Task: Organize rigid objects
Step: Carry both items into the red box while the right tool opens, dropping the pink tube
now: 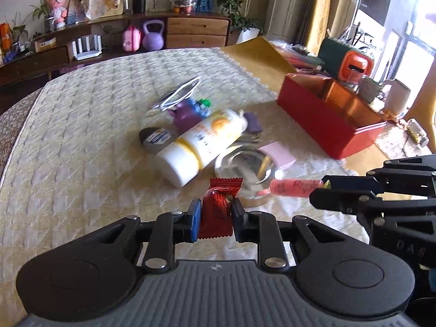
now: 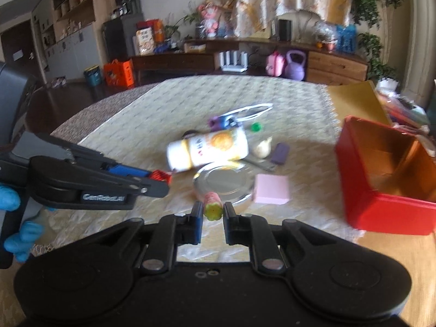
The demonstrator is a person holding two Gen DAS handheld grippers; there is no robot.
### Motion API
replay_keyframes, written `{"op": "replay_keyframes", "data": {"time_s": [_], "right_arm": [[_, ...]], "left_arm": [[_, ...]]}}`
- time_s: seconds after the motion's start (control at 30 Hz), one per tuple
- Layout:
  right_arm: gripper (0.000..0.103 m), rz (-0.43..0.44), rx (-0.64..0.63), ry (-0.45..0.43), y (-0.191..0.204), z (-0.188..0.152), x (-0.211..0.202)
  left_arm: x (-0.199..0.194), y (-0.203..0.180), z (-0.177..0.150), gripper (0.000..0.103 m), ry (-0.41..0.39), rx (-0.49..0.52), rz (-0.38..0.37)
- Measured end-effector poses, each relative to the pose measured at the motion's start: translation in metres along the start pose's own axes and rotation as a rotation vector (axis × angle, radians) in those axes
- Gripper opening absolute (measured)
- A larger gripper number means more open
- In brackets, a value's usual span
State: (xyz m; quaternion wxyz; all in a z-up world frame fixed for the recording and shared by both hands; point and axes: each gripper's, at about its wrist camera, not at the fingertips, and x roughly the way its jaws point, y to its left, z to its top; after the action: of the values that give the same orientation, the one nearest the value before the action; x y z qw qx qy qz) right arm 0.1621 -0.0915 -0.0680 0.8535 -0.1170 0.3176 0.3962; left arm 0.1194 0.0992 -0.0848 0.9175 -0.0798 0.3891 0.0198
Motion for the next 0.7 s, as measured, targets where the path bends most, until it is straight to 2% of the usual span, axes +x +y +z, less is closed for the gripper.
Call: {"op": "replay_keyframes", "data": {"time_s": [0.33, 0.7], "right_arm": [[0.014, -0.1, 0.07, -0.114, -0.056, 0.02, -0.04], [0.014, -0.22, 0.122, -0.165, -0.126, 0.031, -0.046]], "left_arm": [[-0.005, -0.038, 0.044, 0.023, -0.04, 0.039, -0.049], [0.036, -0.094, 0.095, 0.023, -0.014, 0.119, -0.055]]}}
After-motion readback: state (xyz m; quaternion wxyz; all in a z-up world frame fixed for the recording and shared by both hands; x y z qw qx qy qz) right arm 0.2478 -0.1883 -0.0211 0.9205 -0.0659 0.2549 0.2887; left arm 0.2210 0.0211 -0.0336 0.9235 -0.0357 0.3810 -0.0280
